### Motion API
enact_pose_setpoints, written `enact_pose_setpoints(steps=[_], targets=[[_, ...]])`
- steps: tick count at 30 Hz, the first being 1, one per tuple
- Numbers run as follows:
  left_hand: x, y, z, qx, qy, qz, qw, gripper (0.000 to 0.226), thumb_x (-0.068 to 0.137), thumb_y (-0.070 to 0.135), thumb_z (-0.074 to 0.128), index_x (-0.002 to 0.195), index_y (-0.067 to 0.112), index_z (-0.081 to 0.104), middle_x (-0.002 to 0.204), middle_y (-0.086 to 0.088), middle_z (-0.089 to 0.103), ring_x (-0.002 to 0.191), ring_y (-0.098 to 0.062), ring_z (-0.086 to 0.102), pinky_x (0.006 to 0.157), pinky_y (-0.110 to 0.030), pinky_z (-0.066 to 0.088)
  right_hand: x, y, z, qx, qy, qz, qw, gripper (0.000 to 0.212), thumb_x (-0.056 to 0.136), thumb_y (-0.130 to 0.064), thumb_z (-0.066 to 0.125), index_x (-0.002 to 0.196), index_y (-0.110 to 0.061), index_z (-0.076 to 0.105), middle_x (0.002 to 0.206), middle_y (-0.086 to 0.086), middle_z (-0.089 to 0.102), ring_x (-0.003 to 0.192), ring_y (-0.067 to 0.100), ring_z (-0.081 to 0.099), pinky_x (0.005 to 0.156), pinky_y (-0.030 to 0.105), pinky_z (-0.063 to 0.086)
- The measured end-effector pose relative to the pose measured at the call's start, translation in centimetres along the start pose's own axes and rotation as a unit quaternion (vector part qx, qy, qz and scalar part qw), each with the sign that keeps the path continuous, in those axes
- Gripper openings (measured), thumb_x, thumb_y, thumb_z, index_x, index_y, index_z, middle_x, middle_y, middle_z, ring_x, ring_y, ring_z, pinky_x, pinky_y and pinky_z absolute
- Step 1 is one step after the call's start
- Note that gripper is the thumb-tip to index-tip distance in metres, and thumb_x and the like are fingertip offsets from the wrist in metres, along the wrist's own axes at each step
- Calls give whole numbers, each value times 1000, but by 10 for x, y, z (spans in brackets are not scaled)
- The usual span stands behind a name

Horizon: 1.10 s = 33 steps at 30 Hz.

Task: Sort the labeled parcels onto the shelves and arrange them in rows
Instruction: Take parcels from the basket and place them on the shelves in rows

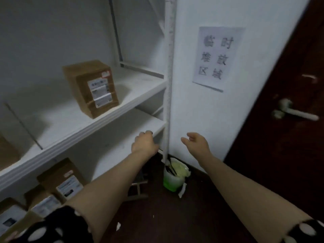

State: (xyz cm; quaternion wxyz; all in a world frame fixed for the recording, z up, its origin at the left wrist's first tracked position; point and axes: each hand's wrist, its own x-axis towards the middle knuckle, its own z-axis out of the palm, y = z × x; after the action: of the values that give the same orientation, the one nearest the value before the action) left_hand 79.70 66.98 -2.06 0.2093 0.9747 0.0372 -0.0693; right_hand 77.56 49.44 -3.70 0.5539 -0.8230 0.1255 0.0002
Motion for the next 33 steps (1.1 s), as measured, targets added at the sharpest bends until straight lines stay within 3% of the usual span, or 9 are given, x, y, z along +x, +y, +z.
enact_pose_setpoints(steps=[6, 13, 16, 18, 23, 26, 33], targets=[[-85, 120, 56, 34, -84, 166, 982, 48, 87, 23, 57, 131, 9, 46, 131, -9, 52, 118, -28, 51, 93, -36, 46, -116, 64, -134, -18, 142, 74, 987, 46, 92, -25, 60, 133, -6, 50, 136, 12, 51, 124, 23, 49, 103, 33, 40], [-268, 285, 147, 16, -172, 352, 920, 45, 90, 24, 59, 131, 9, 47, 124, -9, 57, 107, -24, 58, 90, -36, 51, -315, 150, -291, 6, 279, 153, 948, 42, 92, -28, 60, 130, -11, 54, 124, 5, 58, 118, 18, 53, 98, 28, 41], [-382, 350, 199, 17, -217, 417, 882, 53, 90, 24, 60, 139, 14, 43, 132, -6, 54, 114, -21, 56, 91, -36, 51, -422, 197, -361, 22, 367, 190, 910, 35, 89, -22, 65, 120, -6, 61, 105, 7, 63, 100, 15, 58, 90, 21, 41], [-462, 383, 232, 31, -251, 464, 849, 54, 89, 24, 61, 140, 16, 43, 136, -6, 51, 120, -23, 53, 96, -38, 49, -499, 226, -402, 37, 422, 216, 880, 34, 88, -19, 66, 117, -2, 62, 98, 7, 62, 92, 14, 56, 89, 24, 43], [-627, 438, 284, 73, -300, 554, 773, 46, 86, 26, 61, 129, 15, 52, 131, -7, 55, 120, -25, 52, 95, -35, 47, -665, 276, -471, 52, 545, 270, 792, 31, 90, -24, 64, 116, -8, 62, 106, 6, 64, 97, 19, 60, 87, 27, 44], [-693, 468, 307, 84, -326, 592, 732, 52, 89, 27, 60, 137, 15, 45, 133, -6, 53, 119, -23, 53, 92, -32, 47, -729, 298, -493, 78, 588, 278, 756, 20, 91, -22, 63, 107, -10, 62, 93, 4, 63, 85, 16, 57, 83, 27, 47], [-796, 548, 360, 91, -333, 656, 671, 51, 90, 27, 58, 138, 15, 45, 129, -6, 55, 116, -24, 54, 91, -36, 49, -813, 345, -531, 113, 656, 308, 680, 28, 91, -19, 63, 116, -5, 63, 103, 5, 65, 94, 17, 58, 82, 25, 43]])
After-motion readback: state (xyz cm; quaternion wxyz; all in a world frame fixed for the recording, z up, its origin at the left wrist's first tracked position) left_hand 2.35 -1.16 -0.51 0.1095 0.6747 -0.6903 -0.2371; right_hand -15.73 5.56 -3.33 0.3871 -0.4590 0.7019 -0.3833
